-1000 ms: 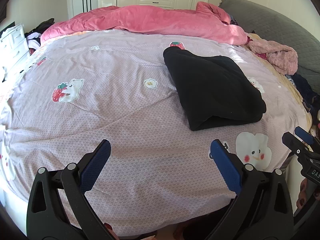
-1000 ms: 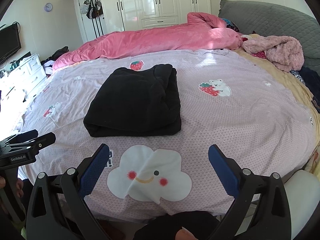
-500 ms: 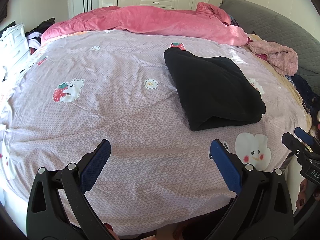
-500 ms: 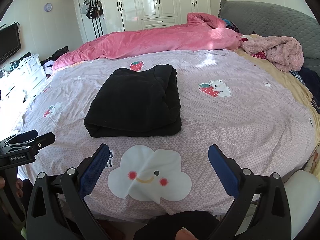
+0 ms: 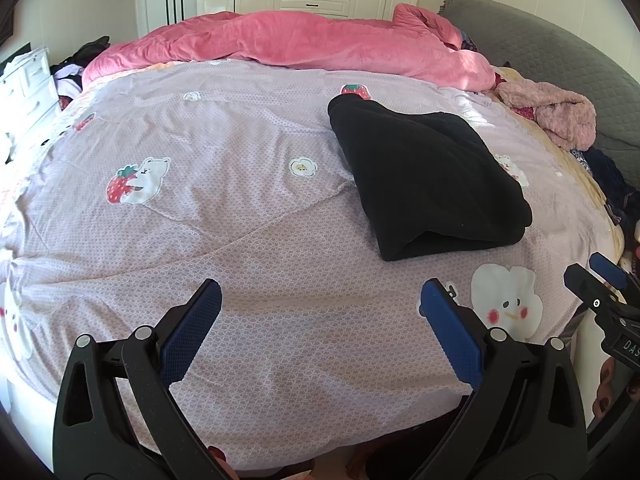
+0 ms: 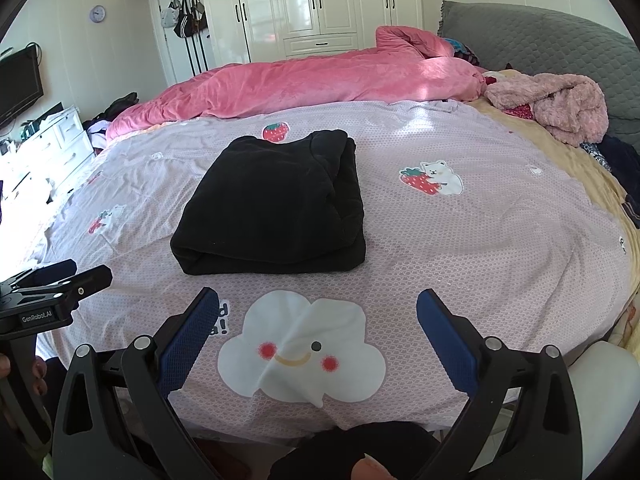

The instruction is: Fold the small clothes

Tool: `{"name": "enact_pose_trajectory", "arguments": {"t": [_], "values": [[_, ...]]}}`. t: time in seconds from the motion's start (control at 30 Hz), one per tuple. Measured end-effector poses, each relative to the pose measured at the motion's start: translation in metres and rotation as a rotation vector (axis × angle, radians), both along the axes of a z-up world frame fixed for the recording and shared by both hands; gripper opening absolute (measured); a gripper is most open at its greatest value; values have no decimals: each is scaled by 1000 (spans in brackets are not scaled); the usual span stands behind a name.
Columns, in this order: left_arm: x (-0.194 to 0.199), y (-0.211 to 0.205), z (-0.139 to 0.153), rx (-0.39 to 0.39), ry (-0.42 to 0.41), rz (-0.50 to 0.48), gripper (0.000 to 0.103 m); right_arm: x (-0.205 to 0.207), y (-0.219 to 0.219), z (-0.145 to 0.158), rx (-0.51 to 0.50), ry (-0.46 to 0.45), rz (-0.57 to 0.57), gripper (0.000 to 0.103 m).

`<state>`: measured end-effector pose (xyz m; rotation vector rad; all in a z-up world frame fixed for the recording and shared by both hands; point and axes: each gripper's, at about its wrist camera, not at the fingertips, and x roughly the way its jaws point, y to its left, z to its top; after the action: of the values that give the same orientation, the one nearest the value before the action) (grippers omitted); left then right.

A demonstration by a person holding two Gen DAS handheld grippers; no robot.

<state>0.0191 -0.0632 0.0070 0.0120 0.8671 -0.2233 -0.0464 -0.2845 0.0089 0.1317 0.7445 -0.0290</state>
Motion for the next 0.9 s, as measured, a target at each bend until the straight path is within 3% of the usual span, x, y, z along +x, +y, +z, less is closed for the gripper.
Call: {"name": "enact_pose_trajectory", "arguments": {"t": [0.9], "values": [[3,1,-1,16,7,1,94,2,3,1,-7,5,5,99]]}}
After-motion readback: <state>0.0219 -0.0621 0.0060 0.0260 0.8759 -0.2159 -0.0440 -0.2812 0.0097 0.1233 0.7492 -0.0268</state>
